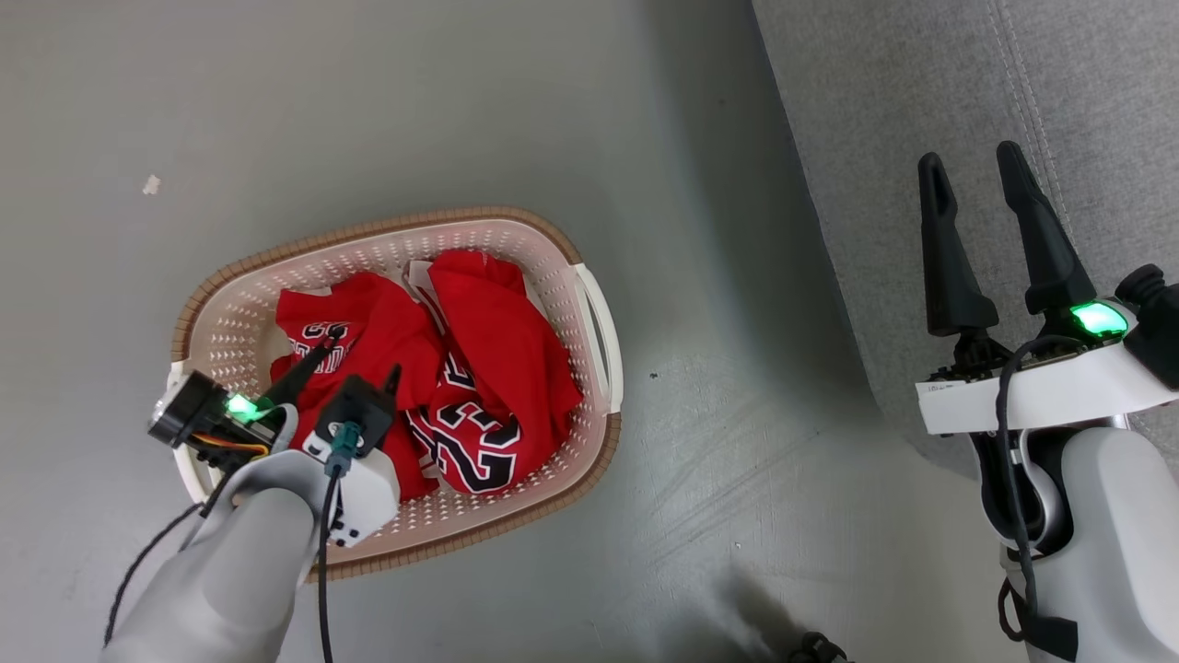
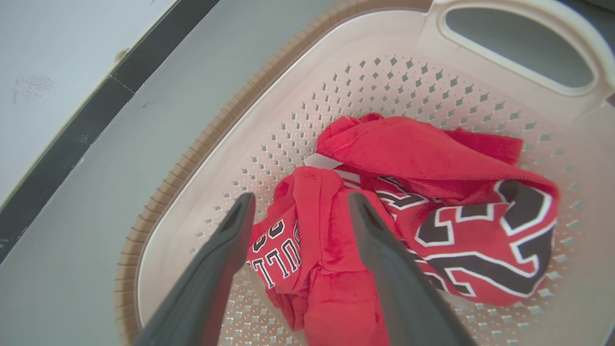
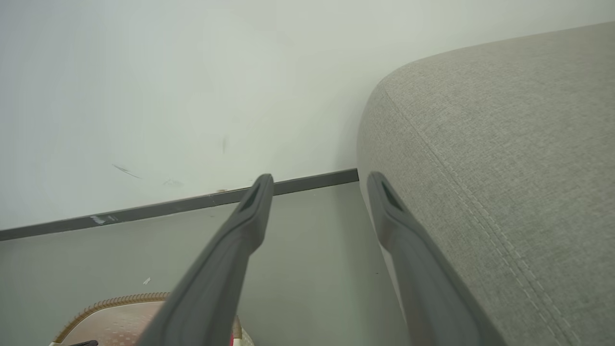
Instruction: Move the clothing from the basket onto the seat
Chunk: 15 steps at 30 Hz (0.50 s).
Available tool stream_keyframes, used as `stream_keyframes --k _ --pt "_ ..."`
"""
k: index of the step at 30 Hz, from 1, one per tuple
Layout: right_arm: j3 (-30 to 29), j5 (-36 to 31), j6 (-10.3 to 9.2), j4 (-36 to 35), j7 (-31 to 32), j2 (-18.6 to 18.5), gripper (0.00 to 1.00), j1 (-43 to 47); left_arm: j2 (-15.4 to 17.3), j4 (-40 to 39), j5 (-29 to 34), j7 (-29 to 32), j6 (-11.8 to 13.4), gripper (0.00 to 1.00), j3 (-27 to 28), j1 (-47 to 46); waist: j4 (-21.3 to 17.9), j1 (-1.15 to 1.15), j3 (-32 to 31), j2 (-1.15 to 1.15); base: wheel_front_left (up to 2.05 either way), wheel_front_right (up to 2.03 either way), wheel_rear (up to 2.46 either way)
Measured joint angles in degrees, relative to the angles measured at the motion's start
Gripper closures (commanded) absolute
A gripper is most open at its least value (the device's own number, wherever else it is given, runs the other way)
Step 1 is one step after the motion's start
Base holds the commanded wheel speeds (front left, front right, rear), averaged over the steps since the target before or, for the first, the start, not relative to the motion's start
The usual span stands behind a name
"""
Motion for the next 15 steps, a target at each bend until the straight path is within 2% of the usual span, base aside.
stream_keyframes --k 15 --pt "0.08 1.67 0.0 -0.07 -0.01 0.0 0.0 -2.47 1.3 5.09 2.57 0.03 0.92 0.0 -1.07 -5.44 -2.28 0.0 5.69 0.0 0.0 0.0 0.0"
